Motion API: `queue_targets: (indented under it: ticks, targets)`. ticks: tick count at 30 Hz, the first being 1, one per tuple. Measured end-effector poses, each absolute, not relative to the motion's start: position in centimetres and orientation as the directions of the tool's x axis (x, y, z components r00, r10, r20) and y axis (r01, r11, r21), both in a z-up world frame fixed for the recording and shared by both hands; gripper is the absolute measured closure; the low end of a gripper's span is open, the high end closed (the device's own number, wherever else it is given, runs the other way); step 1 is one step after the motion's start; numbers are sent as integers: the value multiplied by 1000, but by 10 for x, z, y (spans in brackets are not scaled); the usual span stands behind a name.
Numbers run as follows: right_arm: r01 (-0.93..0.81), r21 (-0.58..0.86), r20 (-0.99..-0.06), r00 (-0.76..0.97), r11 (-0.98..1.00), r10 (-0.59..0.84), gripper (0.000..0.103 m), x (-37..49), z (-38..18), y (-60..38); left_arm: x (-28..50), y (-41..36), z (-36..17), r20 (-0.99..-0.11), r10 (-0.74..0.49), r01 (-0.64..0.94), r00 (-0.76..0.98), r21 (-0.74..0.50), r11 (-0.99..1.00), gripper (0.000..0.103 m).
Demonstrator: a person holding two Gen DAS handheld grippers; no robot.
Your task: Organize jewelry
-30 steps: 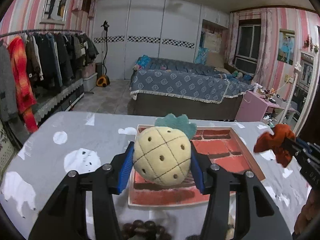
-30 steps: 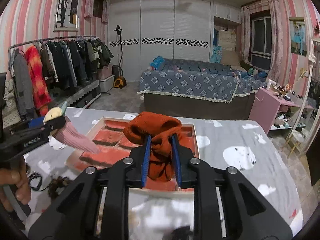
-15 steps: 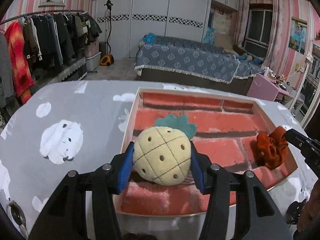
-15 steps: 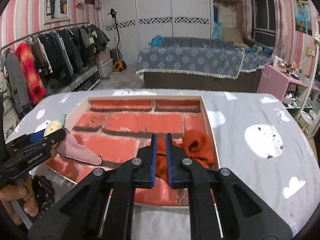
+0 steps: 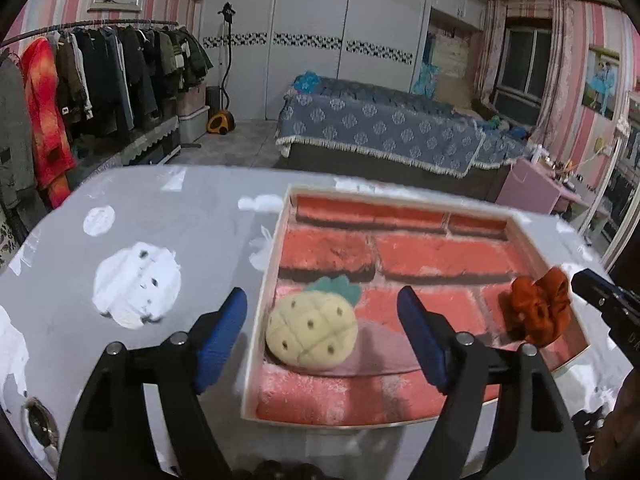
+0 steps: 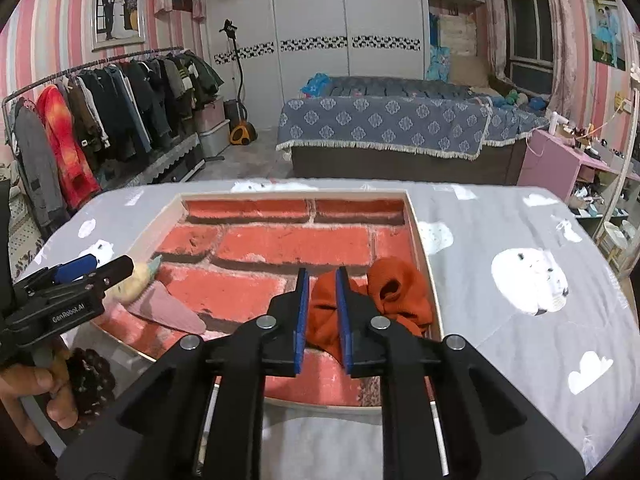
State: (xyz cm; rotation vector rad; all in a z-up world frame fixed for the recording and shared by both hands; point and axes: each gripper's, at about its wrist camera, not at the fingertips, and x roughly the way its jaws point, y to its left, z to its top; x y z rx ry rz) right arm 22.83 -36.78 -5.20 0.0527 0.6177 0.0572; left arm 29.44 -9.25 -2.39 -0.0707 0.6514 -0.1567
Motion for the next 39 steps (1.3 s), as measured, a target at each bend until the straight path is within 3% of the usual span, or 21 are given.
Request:
queue_targets:
  ticks: [2,7,12,17,24,29,39]
  targets:
    - [-33,60,-542,838,998,61,82,219,-35,-369,288,-88,-7,-573,-166,122,802,-116,986,27]
    - [-23,45,-471,881,999,41,55,178,4,-379,253,-60,39,-508,-131,109,851,-73,991,24]
    - [25,13,-440,898,1000,-16,37,120,14,-390,197,-22,48,-468,-78,72,880,-32,997,20]
    - [42,32,-443,896,999,-23,31,49,-13,-387,137,-2,18,-475,-74,59,877,-47,997,20]
    - [87,99,-502,865,991,-26,31,-21,-63,-382,60,6,-23,-465,-48,56,884,4,998,20]
    - [81,43,-484,874,996,-50,31,-33,-70,-368,52,21,-26,-444,-31,10,895,-48,999,19]
    - [64,0,-464,884,998,-57,31,-26,-71,-358,52,4,-32,-454,-20,38,891,30,999,16]
